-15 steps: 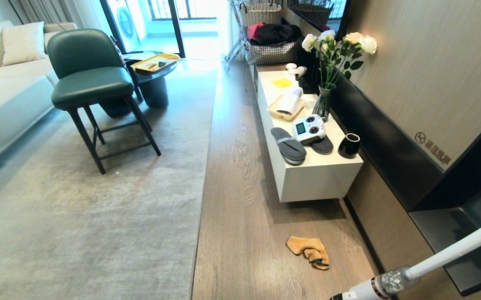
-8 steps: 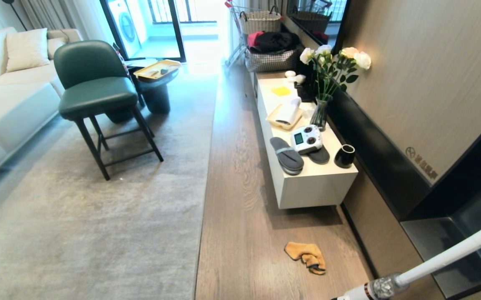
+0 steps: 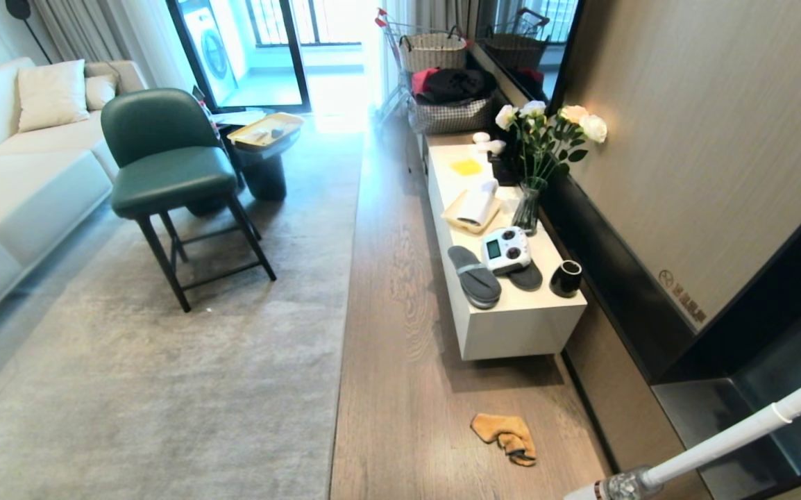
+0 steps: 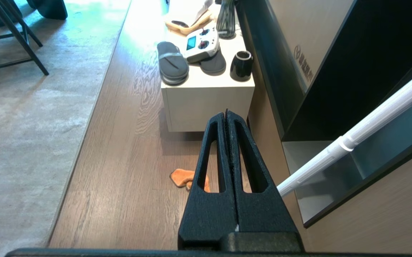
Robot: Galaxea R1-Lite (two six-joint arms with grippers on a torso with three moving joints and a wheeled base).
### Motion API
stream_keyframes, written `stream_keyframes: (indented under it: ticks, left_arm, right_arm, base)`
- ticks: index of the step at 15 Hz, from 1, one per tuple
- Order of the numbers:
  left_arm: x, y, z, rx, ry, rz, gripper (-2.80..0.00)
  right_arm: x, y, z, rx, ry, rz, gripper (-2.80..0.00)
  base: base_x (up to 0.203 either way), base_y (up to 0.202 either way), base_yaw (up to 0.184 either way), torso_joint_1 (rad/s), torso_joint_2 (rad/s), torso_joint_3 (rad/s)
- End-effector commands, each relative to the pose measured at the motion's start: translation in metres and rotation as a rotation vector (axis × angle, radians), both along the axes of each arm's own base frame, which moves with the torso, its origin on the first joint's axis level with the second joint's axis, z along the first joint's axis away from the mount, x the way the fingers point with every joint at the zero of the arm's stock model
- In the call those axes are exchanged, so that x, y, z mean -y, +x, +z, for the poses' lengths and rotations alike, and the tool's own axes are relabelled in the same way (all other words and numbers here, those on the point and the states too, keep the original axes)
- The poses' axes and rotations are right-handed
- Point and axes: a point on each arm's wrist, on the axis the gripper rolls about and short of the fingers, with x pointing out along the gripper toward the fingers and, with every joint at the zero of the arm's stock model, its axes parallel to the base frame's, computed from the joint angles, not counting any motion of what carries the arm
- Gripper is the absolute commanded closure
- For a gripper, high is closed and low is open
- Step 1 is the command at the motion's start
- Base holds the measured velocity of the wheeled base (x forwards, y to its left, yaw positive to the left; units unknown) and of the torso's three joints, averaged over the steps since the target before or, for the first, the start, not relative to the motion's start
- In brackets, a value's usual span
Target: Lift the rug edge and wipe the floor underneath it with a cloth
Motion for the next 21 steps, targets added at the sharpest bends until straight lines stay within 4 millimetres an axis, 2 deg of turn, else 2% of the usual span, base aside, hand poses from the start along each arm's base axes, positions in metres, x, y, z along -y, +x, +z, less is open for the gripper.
stream_keyframes:
  ticks: [1, 15, 21]
  left_arm:
    - [0.0, 0.0, -0.0001, -0.001, -0.001, 0.001, 0.0]
    - [0.0, 0.0, -0.0001, -0.001, -0.001, 0.001, 0.0]
    - [0.0, 0.0, -0.0002, -0.001, -0.001, 0.001, 0.0]
  right_arm:
    - [0.0, 0.0001, 0.0, -0.002, 0.0, 0.001, 0.0]
    - [0.0, 0.0001, 0.0, -0.002, 0.007, 0.002, 0.0]
    - [0.0, 0.0001, 0.0, -0.002, 0.01, 0.0, 0.0]
  base:
    - [0.0, 0.0, 0.0, 0.222, -0.52, -0.315]
    - [0.0, 0.0, 0.0, 0.155, -0.35, -0.202]
    - [0.0, 0.0, 0.0, 0.009, -0.02, -0.012]
